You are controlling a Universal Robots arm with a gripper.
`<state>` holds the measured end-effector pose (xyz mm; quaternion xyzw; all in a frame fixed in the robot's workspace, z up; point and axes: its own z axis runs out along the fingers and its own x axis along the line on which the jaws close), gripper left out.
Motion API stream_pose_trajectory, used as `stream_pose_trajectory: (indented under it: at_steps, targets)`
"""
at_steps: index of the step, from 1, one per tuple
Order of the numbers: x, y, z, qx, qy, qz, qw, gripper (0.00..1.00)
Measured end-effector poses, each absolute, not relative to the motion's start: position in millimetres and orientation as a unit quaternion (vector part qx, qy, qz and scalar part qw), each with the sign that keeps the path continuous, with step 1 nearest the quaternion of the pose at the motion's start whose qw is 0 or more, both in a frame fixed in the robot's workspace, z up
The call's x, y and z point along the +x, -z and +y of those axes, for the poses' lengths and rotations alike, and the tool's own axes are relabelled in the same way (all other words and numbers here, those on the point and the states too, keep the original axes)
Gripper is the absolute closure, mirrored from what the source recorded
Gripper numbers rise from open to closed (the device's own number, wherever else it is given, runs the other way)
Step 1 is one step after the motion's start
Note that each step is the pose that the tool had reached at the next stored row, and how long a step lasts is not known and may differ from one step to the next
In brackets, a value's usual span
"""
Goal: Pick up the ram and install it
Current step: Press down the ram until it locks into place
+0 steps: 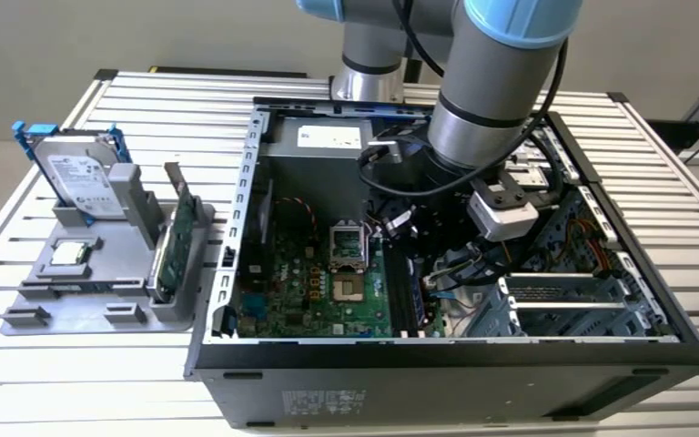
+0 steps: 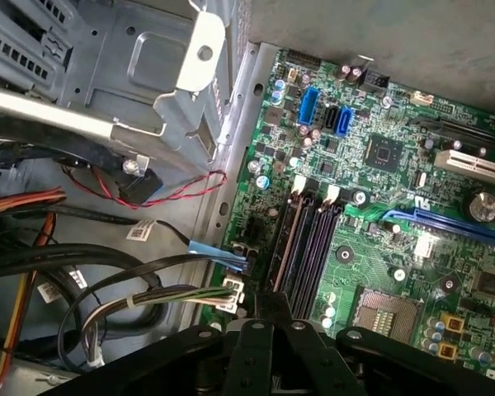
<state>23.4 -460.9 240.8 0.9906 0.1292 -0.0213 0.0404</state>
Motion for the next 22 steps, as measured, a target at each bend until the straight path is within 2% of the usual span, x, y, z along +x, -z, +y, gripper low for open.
stream_pose_trajectory:
  at_steps: [22]
  targets:
    - [23.4,-240.7,-460.9,0.987,0.021,0.153,0.041,1.00]
